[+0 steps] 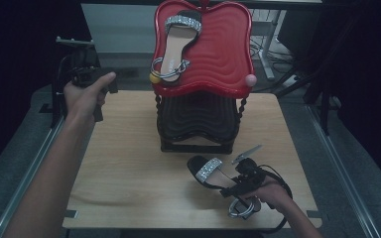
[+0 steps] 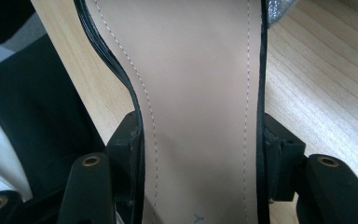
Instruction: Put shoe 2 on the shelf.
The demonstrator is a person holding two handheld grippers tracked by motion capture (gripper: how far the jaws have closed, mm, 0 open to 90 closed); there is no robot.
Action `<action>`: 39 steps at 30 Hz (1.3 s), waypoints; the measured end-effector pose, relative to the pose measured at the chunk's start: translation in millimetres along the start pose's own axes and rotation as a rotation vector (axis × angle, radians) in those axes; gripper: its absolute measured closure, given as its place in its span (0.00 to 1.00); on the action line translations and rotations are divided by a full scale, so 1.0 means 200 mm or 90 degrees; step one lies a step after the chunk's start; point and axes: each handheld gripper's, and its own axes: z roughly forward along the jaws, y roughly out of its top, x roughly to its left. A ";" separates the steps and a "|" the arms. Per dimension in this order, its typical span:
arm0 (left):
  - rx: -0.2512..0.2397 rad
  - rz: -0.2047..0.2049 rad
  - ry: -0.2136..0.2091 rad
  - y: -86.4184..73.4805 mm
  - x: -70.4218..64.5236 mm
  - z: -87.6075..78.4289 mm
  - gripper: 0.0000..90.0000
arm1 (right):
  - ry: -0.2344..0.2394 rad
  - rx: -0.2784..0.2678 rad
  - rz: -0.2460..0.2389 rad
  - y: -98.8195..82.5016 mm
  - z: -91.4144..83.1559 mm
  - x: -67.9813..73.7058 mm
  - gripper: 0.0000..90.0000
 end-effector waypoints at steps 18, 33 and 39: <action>-0.002 -0.004 -0.004 0.00 0.00 0.00 0.36 | 0.014 -0.109 0.108 -0.25 -0.27 -0.21 0.47; 0.002 0.000 -0.003 0.00 0.00 0.00 0.36 | -0.005 -0.201 0.176 -0.30 -0.54 -0.36 0.47; 0.003 0.001 -0.002 -0.01 0.00 0.00 0.37 | -0.013 -0.229 0.194 -0.27 -0.63 -0.41 0.47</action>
